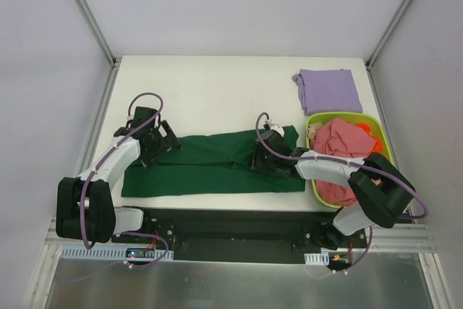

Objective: Fold and stack the t-shirts
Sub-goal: Fold the other side of the tshirt into a rectangle

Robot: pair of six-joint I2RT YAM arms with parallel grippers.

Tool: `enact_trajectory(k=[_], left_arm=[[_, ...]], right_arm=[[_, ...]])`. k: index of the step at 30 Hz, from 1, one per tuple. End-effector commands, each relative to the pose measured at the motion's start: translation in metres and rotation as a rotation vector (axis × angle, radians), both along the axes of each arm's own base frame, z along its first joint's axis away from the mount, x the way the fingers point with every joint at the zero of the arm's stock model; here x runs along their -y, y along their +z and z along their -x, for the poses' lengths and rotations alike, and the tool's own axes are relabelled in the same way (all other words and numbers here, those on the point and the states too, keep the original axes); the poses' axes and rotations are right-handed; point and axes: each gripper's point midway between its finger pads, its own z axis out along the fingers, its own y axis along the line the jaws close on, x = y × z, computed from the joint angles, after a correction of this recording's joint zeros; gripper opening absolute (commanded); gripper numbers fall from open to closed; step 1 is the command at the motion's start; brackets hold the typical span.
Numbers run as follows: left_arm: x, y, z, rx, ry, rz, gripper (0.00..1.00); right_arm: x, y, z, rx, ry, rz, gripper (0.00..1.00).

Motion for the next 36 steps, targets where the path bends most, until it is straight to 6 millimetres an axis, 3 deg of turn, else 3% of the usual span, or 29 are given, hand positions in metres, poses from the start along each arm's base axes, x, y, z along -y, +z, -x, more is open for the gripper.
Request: enact_trajectory(k=[1, 8, 10, 17, 25, 33, 36], left_arm=[[0.000, 0.005, 0.000, 0.028, -0.006, 0.016, 0.99], [0.001, 0.000, 0.002, 0.010, -0.009, 0.028, 0.99], [0.001, -0.001, 0.003, 0.007, -0.008, 0.028, 0.99], [-0.002, -0.003, 0.003, 0.005, -0.002, 0.025, 0.99], [-0.003, -0.006, 0.003, -0.008, 0.005, 0.026, 0.99], [-0.004, -0.007, 0.002, -0.016, 0.007, 0.034, 0.99], [-0.005, -0.007, 0.002, -0.017, 0.008, 0.035, 0.99]], right_arm=[[-0.010, 0.012, -0.014, 0.061, -0.037, -0.020, 0.37], [-0.015, 0.010, -0.022, 0.095, -0.039, -0.013, 0.17], [-0.017, 0.014, -0.023, 0.121, -0.035, -0.018, 0.01], [-0.019, 0.033, -0.019, 0.165, -0.005, -0.040, 0.01], [-0.032, 0.052, 0.023, 0.078, 0.024, -0.152, 0.01], [-0.064, 0.064, 0.050, -0.001, 0.032, -0.238, 0.01], [-0.063, 0.060, 0.060, -0.028, 0.016, -0.207, 0.01]])
